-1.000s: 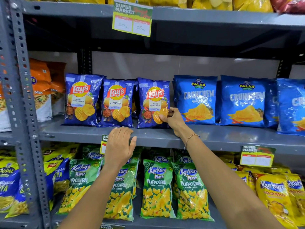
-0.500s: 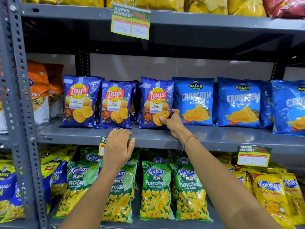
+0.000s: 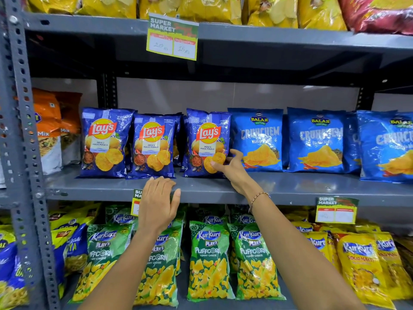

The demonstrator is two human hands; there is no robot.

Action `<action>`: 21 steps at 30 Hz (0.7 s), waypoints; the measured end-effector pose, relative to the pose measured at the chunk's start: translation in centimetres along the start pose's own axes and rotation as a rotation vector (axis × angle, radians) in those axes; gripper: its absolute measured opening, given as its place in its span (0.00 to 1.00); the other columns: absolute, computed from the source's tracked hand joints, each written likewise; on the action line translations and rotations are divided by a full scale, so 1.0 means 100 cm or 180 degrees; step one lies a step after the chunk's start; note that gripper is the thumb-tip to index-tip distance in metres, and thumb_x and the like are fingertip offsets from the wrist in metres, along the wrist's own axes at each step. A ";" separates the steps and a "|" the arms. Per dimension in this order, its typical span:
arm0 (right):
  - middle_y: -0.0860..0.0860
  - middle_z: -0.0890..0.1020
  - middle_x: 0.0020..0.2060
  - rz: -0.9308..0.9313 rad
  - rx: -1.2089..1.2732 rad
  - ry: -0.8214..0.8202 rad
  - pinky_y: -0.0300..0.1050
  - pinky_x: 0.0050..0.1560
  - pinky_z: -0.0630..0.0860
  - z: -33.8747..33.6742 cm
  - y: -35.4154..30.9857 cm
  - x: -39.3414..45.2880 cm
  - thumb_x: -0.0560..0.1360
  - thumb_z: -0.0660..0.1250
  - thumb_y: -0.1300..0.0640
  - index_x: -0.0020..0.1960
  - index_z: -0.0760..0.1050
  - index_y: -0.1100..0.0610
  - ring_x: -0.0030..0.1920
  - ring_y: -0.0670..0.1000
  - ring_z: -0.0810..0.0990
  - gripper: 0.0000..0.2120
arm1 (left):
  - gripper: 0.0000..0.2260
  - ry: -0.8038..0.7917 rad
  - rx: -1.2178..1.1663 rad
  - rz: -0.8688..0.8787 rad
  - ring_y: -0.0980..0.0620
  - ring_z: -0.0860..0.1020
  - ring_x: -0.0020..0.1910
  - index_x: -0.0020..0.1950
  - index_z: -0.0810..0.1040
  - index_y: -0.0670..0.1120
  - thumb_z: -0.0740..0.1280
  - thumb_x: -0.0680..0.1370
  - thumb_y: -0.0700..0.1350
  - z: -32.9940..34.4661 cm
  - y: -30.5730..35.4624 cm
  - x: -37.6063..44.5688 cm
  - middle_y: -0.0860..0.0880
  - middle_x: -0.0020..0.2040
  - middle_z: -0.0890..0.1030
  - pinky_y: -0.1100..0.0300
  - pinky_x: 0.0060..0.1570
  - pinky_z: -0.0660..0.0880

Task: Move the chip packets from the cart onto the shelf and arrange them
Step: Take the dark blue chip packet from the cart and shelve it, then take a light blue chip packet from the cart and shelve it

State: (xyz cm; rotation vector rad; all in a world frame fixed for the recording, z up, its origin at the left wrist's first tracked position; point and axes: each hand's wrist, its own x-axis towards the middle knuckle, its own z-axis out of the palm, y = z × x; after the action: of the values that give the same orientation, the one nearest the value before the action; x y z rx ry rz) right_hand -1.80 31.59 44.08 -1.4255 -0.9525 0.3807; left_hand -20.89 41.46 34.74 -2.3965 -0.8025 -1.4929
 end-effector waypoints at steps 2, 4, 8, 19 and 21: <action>0.54 0.69 0.63 -0.0265 -0.0460 0.0449 0.50 0.65 0.71 -0.005 0.001 -0.011 0.72 0.71 0.58 0.68 0.59 0.57 0.64 0.54 0.71 0.30 | 0.18 0.0048 -0.0093 -0.0042 0.46 0.74 0.64 0.57 0.77 0.44 0.52 0.79 0.53 -0.001 0.006 -0.002 0.46 0.57 0.81 0.53 0.74 0.54; 0.55 0.73 0.61 -0.0683 -0.0752 0.1025 0.47 0.63 0.71 -0.012 0.003 -0.029 0.74 0.67 0.60 0.62 0.68 0.59 0.62 0.53 0.72 0.18 | 0.15 0.0202 -0.0229 0.0050 0.47 0.70 0.67 0.58 0.76 0.44 0.56 0.79 0.49 0.001 0.023 -0.002 0.47 0.60 0.80 0.53 0.75 0.51; 0.53 0.78 0.49 -0.1327 -0.0940 0.1728 0.47 0.54 0.73 -0.042 0.017 -0.080 0.75 0.62 0.65 0.50 0.76 0.60 0.48 0.50 0.76 0.06 | 0.10 0.0321 -0.1012 0.0544 0.48 0.71 0.65 0.56 0.76 0.42 0.61 0.78 0.42 0.011 0.090 0.001 0.46 0.59 0.79 0.53 0.72 0.61; 0.45 0.78 0.38 0.0280 -0.0659 0.2621 0.33 0.41 0.73 -0.219 0.164 -0.269 0.74 0.64 0.65 0.45 0.74 0.53 0.38 0.43 0.76 0.08 | 0.11 -0.1803 -0.3137 0.0699 0.49 0.75 0.45 0.48 0.76 0.41 0.57 0.80 0.46 0.087 0.338 -0.121 0.44 0.45 0.78 0.60 0.46 0.68; 0.46 0.77 0.36 0.0785 -0.0540 0.2738 0.30 0.38 0.71 -0.248 0.199 -0.306 0.74 0.64 0.66 0.42 0.73 0.50 0.35 0.38 0.75 0.11 | 0.09 -0.2527 -0.3279 0.0586 0.47 0.76 0.45 0.47 0.76 0.41 0.59 0.79 0.45 0.105 0.377 -0.160 0.43 0.44 0.79 0.61 0.44 0.68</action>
State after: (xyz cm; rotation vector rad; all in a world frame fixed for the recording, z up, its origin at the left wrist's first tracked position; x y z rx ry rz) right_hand 4.49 -3.91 18.70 -1.6465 -0.1099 -0.1525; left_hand 2.25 9.37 19.90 -3.7673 0.2435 -0.9284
